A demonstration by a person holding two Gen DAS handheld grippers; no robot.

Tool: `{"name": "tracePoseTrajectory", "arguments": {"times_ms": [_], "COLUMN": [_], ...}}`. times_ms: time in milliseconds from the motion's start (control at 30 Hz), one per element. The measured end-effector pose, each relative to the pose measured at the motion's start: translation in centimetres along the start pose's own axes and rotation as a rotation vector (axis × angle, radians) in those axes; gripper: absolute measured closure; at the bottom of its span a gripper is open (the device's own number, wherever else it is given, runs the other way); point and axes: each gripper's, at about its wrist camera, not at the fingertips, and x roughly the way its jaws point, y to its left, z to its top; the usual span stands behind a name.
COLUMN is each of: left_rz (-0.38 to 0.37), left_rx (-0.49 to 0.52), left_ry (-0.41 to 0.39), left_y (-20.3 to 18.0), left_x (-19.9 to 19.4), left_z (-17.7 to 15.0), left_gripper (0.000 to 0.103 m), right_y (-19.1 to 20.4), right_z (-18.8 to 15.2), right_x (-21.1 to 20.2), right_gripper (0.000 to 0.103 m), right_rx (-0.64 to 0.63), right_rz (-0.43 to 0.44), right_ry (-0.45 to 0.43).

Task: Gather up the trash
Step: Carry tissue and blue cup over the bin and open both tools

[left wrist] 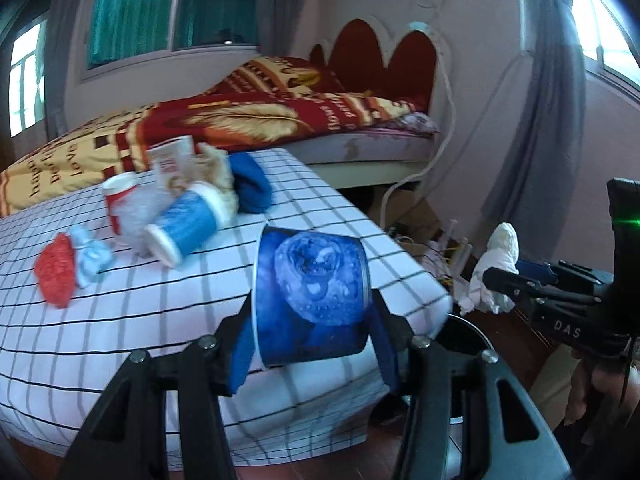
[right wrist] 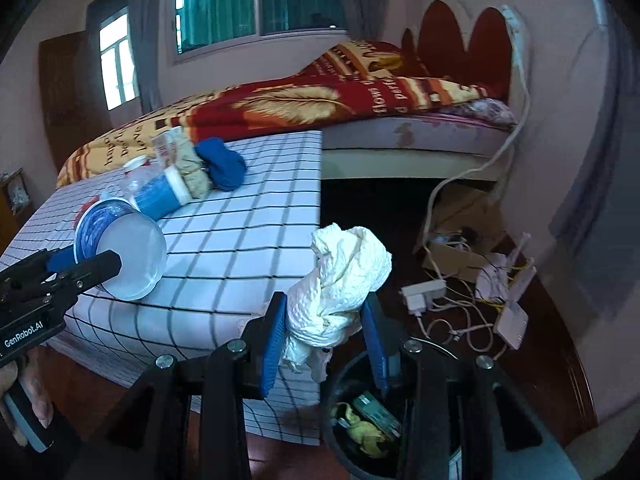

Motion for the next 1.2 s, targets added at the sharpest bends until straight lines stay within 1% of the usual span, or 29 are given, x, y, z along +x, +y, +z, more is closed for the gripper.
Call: {"name": "tracePoseTrajectory", "arguments": {"times_ms": [200,500,700,833,933,1033,1200], "left_rz": [-0.074,-0.184,-0.239,-0.270,-0.289,-0.285,-0.279], "left_rx": [0.052,0.131,0.146,0.149,0.136,0.130,0.080], "left_ry": [0.015,0.062,0.106,0.154,0.204,0.250,0.314], "left_y": [-4.2,-10.5,-13.4,-15.0,-15.9,-16.5,-16.1], "left_x": [0.5,1.7,2.8,4.0,5.3,6.9,10.1], "left_z": [-0.3,-1.4,-2.8,-4.4,-5.8,-7.2,-8.9], "left_gripper": [0.051,0.051,0.051,0.051,0.051,0.051,0.051], "right_y": [-3.2,-7.9,-11.1,-13.4,-14.4,-15.0,-15.0], "right_z": [-1.9,-5.4,-7.6,-10.0,-11.8,-13.2,-14.2], "right_x": [-1.5,-2.8,-3.0,-2.5,-2.1,-1.2,1.4], "right_gripper": [0.063,0.063,0.063,0.063,0.063,0.063,0.063], "right_rx": [0.024,0.088,0.130,0.165,0.177,0.171,0.135], "right_rz": [-0.030,-0.092,-0.126,-0.146,-0.139,-0.124,-0.069], "right_ry": [0.009,0.057,0.087,0.137,0.179,0.217,0.264]}}
